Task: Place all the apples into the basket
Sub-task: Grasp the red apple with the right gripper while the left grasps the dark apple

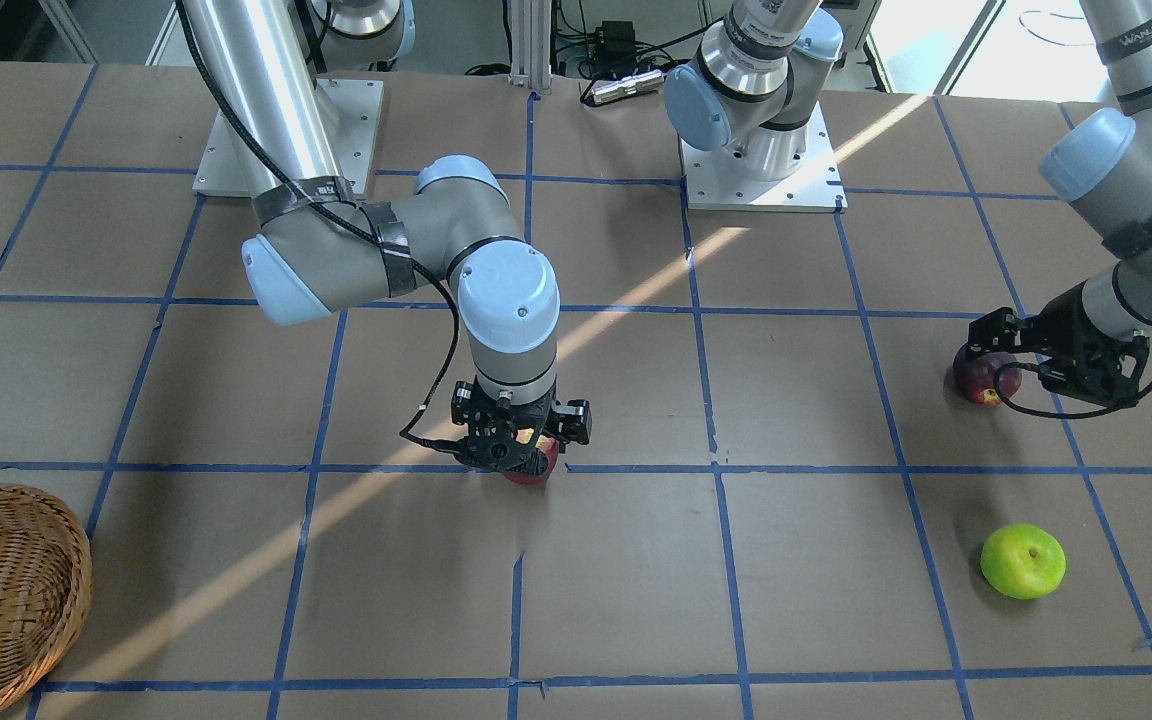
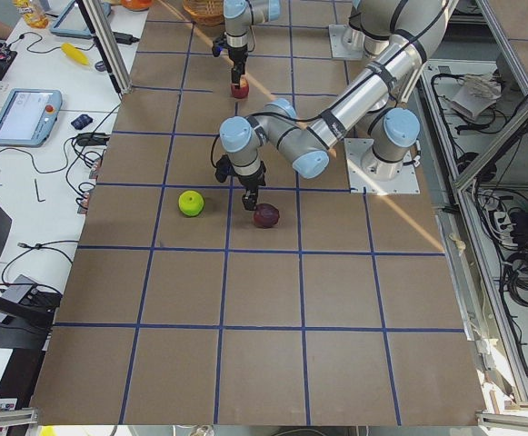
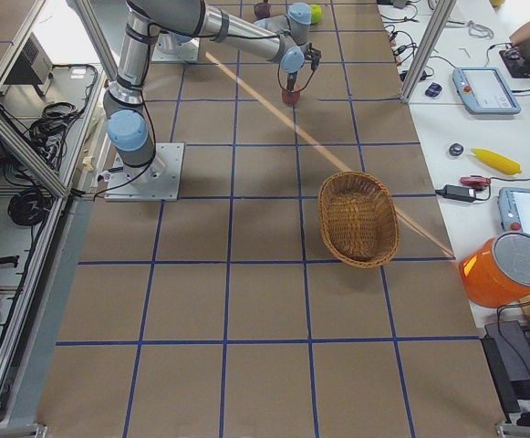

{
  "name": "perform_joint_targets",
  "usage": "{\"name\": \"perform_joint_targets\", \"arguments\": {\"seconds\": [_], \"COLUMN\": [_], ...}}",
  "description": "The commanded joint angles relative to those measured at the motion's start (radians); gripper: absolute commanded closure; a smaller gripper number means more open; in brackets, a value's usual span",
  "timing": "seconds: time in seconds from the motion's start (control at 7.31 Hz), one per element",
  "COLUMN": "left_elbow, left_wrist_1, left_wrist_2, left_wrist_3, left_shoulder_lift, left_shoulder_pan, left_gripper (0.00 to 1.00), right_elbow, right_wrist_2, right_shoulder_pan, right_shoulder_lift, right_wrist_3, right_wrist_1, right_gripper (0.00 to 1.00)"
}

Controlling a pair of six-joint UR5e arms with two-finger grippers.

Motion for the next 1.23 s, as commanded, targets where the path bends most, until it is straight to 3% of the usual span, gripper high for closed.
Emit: {"name": "perform_joint_targets", "arguments": {"seconds": [0.0, 0.14, 0.27, 0.41, 0.68, 0.82, 0.96, 1.09], "left_elbow": [-0.027, -0.029, -0.029, -0.038, -0.061, -0.064, -0.060, -0.052], "left_wrist_1": [0.121, 0.131, 0.131, 0.122, 0.119, 0.102, 0.079, 0.076], "left_wrist_2": [0.025, 0.027, 0.025, 0.030, 0.068, 0.068, 0.073, 0.075], "left_wrist_3": [0.096, 0.096, 0.093, 0.089, 0.058, 0.050, 0.049, 0.047], "left_shoulder_lift": [-0.074, -0.106, -0.119, -0.133, -0.134, -0.116, -0.115, -0.110], "left_shoulder_pan": [0.012, 0.013, 0.016, 0.016, 0.016, 0.015, 0.012, 0.007], "left_gripper": [0.00, 0.00, 0.00, 0.00, 0.00, 0.27, 0.70, 0.93], "right_elbow": [0.003, 0.008, 0.002, 0.000, -0.005, -0.021, -0.046, -0.063], "right_wrist_2": [0.022, 0.009, 0.007, 0.007, 0.005, -0.002, -0.027, -0.048], "right_shoulder_pan": [0.001, 0.001, 0.000, 0.000, -0.014, -0.036, -0.096, -0.209], "right_shoulder_lift": [0.037, 0.046, 0.040, 0.036, -0.019, -0.084, -0.136, -0.164], "right_wrist_3": [0.002, 0.001, -0.001, -0.006, -0.016, -0.019, -0.076, -0.187], "right_wrist_1": [-0.020, -0.023, -0.019, -0.005, 0.006, 0.074, 0.148, 0.167], "right_gripper": [0.00, 0.05, 0.76, 1.00, 1.00, 1.00, 1.00, 1.00]}}
